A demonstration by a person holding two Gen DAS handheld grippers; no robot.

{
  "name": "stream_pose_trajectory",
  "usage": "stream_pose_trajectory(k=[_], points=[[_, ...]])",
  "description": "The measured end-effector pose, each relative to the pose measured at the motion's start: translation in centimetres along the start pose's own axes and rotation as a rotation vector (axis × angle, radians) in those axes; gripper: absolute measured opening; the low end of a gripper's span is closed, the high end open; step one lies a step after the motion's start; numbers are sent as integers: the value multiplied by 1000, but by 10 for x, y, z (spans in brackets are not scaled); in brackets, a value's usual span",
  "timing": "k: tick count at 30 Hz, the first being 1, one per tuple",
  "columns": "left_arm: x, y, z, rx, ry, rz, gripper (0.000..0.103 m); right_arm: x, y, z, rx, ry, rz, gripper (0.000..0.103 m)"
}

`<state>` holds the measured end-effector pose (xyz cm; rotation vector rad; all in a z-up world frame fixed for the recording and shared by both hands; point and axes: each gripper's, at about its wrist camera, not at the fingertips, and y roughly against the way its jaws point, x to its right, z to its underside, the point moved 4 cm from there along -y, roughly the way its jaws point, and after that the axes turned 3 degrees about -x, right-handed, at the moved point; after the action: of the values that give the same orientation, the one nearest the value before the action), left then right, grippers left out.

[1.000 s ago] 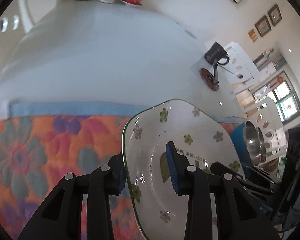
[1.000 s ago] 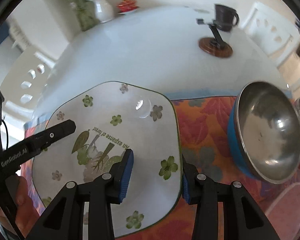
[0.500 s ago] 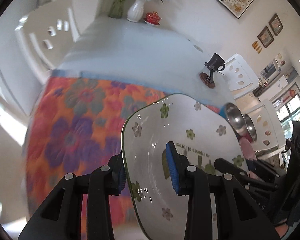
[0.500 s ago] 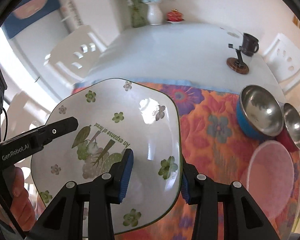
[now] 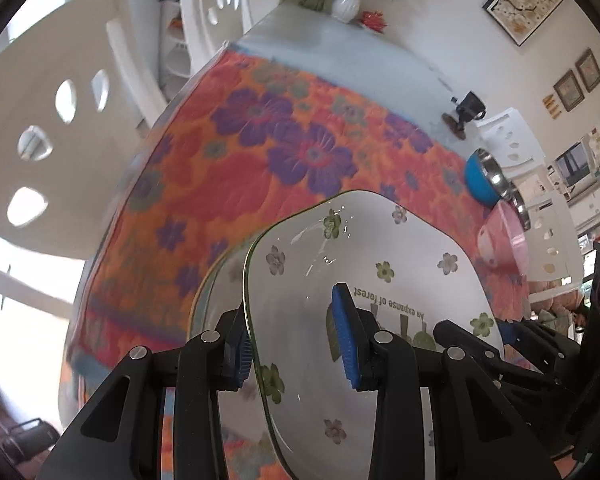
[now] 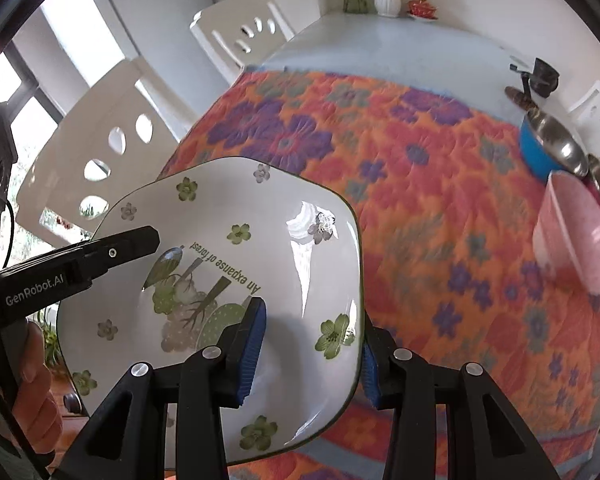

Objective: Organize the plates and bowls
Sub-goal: 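Lift the second hexagonal plate with the left tool and lower it onto the stack, then open the left tool and withdraw it from the plate stack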

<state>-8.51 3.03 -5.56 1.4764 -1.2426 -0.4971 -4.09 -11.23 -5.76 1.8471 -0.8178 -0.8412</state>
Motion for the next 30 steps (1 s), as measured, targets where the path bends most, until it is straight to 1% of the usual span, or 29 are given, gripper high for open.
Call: stream_pose_trajectory(k=[4,8,11,14,16,18,21,23,26,29,30], points=[[0,-2,14,-24,-11,-5,31,2,-5,13,-19,-25,15,41],[5,-10,23,-41,-58,-32,31,3,-8,22,-17,-46,46,41],[4,-15,22,-55,-62,-30,31,2,-11,27,-21,-59,56,41],[2,-20,21,-81,-64,-12,31,8,-20,31,-63,-100,30,41],[2,-22,19,-82,-73,-18,31,10,-24,33,-68,-123,14,41],[1,-24,16,-85,-87,-29,31,6,-26,34,-66,-111,34,41],[-3,-25,12,-99,-100,-40,31,1,-28,35,-72,-100,31,40],[-7,-20,7,-88,-105,-52,31,-3,-28,35,-66,-91,23,39],[-20,-9,-4,-54,-101,-90,31,-10,-21,32,-35,-56,53,39],[-32,7,-15,-18,-73,-39,31,-16,-13,26,-6,-28,82,39],[-32,12,-19,-3,-79,-35,31,-15,-12,25,-2,-29,87,39]])
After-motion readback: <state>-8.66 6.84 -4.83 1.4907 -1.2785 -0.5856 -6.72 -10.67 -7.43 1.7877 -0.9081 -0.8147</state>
